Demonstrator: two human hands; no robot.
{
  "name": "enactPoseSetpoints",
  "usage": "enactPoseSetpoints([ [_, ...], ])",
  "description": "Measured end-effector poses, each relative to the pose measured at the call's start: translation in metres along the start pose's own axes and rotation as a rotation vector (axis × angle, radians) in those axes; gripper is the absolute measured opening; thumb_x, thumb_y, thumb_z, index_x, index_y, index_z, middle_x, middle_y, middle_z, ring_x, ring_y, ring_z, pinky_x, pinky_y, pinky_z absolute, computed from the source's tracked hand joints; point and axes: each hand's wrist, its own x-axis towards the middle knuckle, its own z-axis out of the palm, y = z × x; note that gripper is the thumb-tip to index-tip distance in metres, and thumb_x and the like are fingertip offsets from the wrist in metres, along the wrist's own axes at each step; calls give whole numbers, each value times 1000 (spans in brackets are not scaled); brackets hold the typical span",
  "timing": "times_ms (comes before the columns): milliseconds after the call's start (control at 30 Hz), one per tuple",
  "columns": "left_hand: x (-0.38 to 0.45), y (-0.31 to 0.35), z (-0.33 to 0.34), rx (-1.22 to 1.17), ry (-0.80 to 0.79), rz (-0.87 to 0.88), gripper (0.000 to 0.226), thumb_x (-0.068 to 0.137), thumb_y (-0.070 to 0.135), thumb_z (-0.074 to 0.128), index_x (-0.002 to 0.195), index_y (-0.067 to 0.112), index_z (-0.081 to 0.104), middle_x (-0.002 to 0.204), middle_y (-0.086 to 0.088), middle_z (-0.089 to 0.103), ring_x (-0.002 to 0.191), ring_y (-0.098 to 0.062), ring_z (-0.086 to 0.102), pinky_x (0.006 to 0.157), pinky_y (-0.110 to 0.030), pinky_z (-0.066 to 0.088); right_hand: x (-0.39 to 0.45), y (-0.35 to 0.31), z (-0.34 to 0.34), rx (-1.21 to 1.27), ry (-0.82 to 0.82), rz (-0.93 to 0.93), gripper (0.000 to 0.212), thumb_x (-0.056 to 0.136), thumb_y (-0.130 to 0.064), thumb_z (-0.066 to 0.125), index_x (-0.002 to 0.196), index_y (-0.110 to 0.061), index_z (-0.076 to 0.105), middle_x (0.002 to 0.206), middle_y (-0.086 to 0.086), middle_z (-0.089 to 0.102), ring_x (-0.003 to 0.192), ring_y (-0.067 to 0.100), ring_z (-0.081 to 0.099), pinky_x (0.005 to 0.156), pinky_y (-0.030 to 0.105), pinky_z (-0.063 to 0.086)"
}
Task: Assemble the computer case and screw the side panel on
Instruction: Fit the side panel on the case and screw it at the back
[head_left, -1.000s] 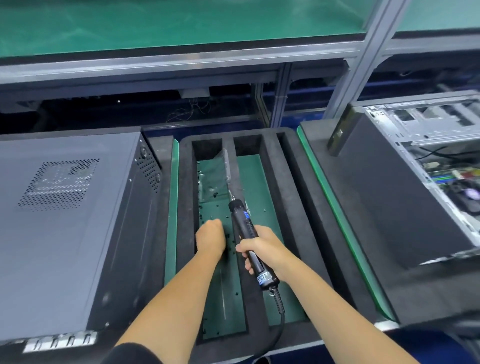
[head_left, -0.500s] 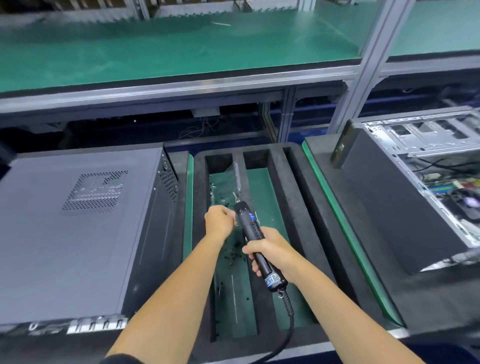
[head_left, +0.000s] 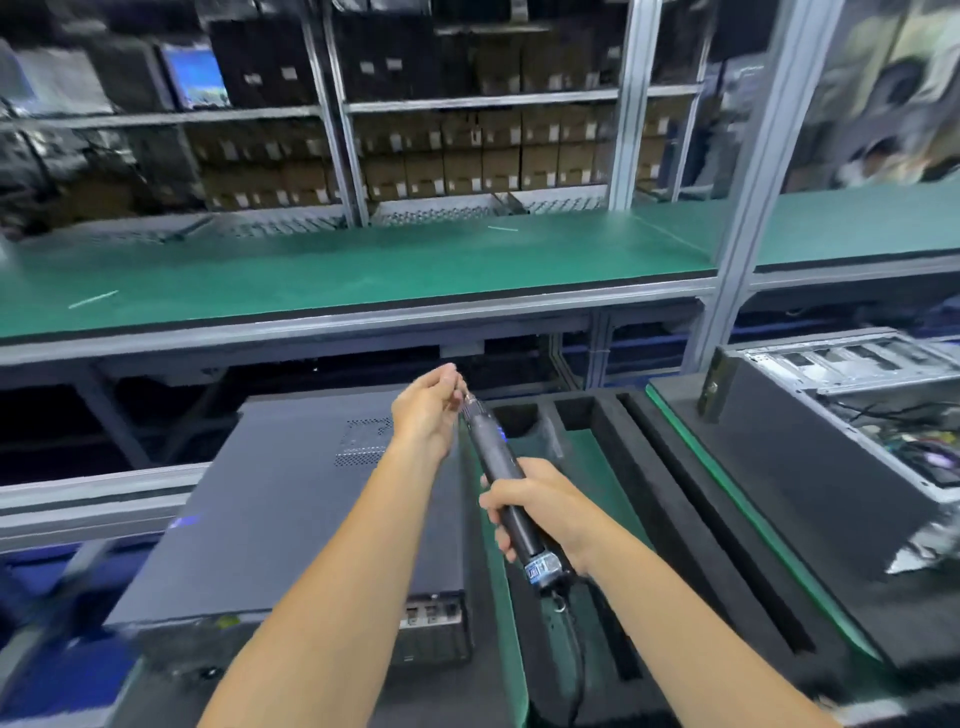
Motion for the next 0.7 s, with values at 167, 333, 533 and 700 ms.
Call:
enactPoseSetpoints([
  [167, -36, 62, -83, 139, -142, 0, 11, 90, 2, 59, 86, 8, 67, 64, 3, 67, 55, -5, 58, 54, -14, 50, -18, 8, 104, 13, 12, -44, 31, 81, -6, 65, 107, -8, 47, 70, 9, 54, 51, 23, 51, 49, 31, 46],
  [333, -58, 105, -168, 115, -184, -62, 5, 87, 2, 62, 86, 6, 66, 63, 3, 69, 55, -5, 63, 56, -15, 51, -27, 24, 196, 9, -1, -46, 29, 73, -10, 66, 97, -7, 50, 65, 6, 55, 49, 22, 52, 46, 30, 47],
  [533, -79, 118, -243, 89, -143, -167, 11, 84, -3, 59, 88, 4, 67, 70, -3, 68, 60, -11, 64, 61, -16, 52, -30, 57, 263, -25, 21, 21, 33, 67, -12, 68, 91, -9, 45, 62, 5, 55, 48, 23, 52, 45, 30, 46],
  [700, -97, 107, -281, 26, -90, -229, 11, 86, -3, 58, 91, 4, 64, 75, -8, 65, 65, -16, 60, 71, -25, 51, -34, 85, 293, -32, 47, 67, 32, 68, -11, 67, 92, -10, 46, 61, 4, 56, 46, 22, 52, 45, 30, 46],
])
